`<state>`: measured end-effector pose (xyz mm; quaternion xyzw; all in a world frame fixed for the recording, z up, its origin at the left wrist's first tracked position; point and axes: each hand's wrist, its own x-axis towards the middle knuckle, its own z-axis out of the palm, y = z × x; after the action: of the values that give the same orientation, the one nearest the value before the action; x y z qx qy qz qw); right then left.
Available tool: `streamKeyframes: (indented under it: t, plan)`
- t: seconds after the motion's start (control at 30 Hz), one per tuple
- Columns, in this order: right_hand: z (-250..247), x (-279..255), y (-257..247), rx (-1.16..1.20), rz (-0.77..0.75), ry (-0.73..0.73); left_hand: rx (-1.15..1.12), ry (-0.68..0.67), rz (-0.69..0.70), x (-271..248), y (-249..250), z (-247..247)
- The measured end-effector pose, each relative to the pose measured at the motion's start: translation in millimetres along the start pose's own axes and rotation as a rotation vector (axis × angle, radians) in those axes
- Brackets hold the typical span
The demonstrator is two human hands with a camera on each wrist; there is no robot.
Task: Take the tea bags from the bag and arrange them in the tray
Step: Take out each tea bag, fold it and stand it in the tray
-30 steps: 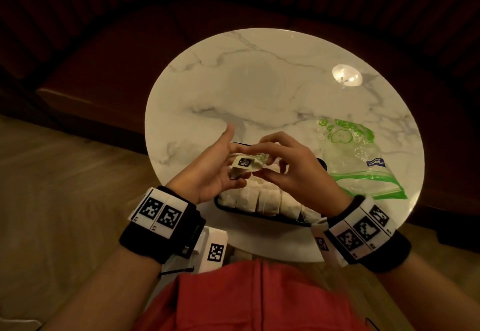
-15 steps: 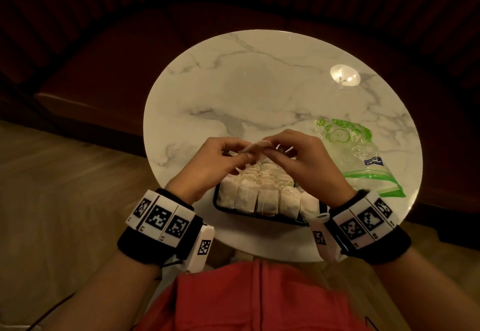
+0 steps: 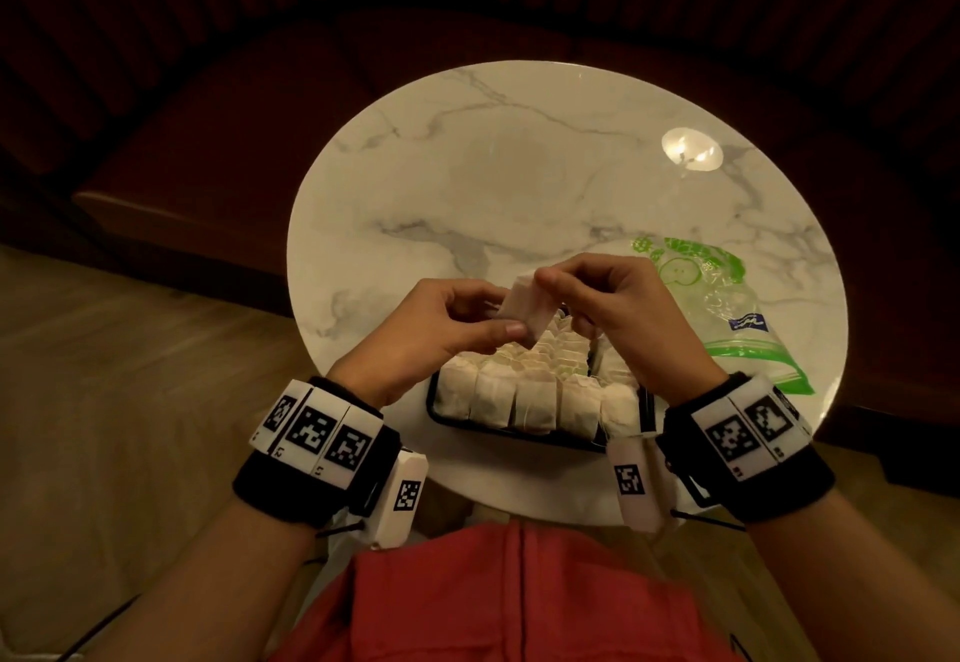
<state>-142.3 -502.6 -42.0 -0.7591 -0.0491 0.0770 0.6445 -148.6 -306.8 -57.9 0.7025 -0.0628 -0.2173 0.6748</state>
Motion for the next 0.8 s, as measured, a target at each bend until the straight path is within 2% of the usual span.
streamKeyframes:
  t: [0.13,0.27,0.4,0.5,0.8]
  plan:
    - [-0.2,2.8,-0.5,0.086,0.047,0.043,-0.034,-0.001,0.007,2.9,-0.2,2.7]
    - [0.0,3.8,0.5,0.222,0.129,0.039,-0.163,0.11,-0.003,8.3,-2.9,6.6]
    - [0.2,1.6,5.3,0.176,0.083,-0.015,-0.224,0.161,-0.021,11.5,-4.0,9.9]
    - [0.3,0.7,6.5,0.173,0.056,0.027,-0.243,0.166,-0.045,12.5,-3.1,12.2]
    - [4.6,-3.9,0.6,0.117,0.059,0.026,-0.134,0.339,0.119,17.3,4.5,15.5]
